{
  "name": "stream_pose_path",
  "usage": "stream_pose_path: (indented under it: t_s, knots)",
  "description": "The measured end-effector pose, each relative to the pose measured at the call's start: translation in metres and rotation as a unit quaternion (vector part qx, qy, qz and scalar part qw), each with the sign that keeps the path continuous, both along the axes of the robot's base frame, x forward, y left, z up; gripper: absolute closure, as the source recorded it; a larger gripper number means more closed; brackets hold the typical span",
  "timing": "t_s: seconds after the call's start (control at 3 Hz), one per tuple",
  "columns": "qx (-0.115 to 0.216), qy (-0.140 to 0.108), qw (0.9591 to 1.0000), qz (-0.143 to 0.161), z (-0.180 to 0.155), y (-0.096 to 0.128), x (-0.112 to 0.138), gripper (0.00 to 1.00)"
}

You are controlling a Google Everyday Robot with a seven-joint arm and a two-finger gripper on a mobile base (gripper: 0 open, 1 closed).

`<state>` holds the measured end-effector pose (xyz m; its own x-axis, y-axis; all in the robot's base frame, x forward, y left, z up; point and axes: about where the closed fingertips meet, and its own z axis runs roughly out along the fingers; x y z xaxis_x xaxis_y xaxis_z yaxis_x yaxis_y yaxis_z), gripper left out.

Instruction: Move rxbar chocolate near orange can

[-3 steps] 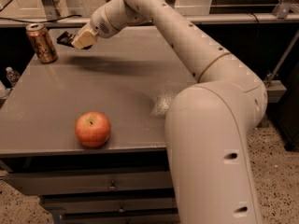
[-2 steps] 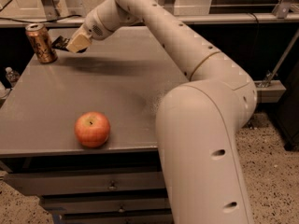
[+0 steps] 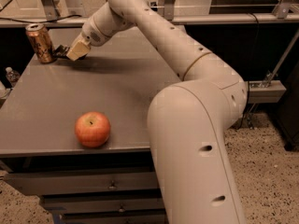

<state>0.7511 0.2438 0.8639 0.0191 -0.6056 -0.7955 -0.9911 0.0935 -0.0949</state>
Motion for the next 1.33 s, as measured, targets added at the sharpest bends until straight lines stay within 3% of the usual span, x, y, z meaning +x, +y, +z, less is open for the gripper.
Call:
stream_pose_path:
  t_s: [0.33, 0.67, 1.33]
  knots:
    - [-0.004, 0.003, 1.0000, 0.006, -0.006, 0.005, 0.000, 1.00]
    - [-0.005, 0.007, 0.9999, 0.013, -0.008, 0.008, -0.001, 0.83]
    - [0.013, 0.006, 0.9996, 0.026, 0.003, 0.017, -0.005, 0.37]
